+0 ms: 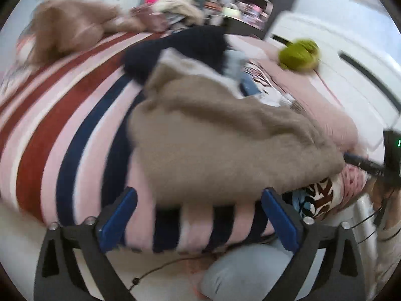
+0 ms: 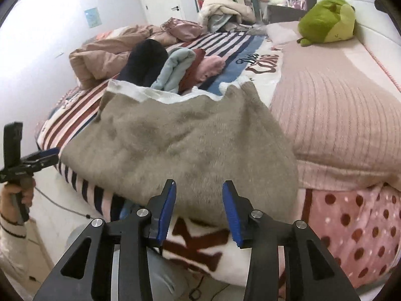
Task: Fold small clothes
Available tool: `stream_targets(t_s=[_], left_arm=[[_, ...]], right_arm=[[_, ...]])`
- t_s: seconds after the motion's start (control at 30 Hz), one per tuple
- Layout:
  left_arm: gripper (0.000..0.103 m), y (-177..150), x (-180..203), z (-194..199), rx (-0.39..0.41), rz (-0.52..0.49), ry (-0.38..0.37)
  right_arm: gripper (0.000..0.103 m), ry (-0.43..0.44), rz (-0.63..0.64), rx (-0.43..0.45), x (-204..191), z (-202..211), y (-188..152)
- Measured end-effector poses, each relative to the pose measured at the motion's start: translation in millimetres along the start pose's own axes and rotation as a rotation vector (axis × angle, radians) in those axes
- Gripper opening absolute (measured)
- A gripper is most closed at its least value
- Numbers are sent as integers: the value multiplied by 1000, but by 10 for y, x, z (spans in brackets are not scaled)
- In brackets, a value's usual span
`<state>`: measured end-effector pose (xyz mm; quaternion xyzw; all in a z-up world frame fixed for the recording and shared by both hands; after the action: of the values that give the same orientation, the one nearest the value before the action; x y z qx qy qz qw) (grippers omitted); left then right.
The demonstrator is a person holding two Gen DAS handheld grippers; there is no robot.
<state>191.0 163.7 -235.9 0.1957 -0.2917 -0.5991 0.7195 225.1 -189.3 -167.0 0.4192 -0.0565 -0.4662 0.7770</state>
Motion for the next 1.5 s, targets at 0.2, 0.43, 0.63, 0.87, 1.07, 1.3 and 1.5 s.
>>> stream_targets(t_s=[0.2, 0.43, 0.63, 0.87, 1.07, 1.3, 1.5], left_arm=[[99, -340, 1, -182, -47, 193, -167], [99, -45, 332, -519, 5, 312, -323], [47, 231, 347, -796, 52, 390, -289], [27, 639, 637, -412, 174, 210, -202], [26, 982, 1246, -23, 276, -37, -138], [25, 1072, 2491, 40, 308, -350, -161], [26, 685, 3627, -268, 178, -553, -336]], right_arm=[[9, 64, 147, 6, -589, -196, 153], [9, 116, 265, -127, -1088, -860, 277], [9, 64, 242, -240, -961, -1301, 129], [9, 152, 155, -223, -920, -1138, 176], [10, 190, 40, -2, -637, -444, 407], [10, 134, -51, 183, -3, 479, 359], [10, 98, -175, 262, 524, 893, 177]])
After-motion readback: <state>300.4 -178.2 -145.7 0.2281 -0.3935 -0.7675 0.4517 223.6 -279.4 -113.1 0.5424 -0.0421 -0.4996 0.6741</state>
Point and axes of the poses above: each gripper's, at about its wrist camera, not at the fingertips, and z roughly against the way its jaws point, x to its right, y to its top, the point moved 10 cm from there along -z, roughly the way its jaws point, and after that the axes turned 11 degrees about y, right-handed, at the moved point
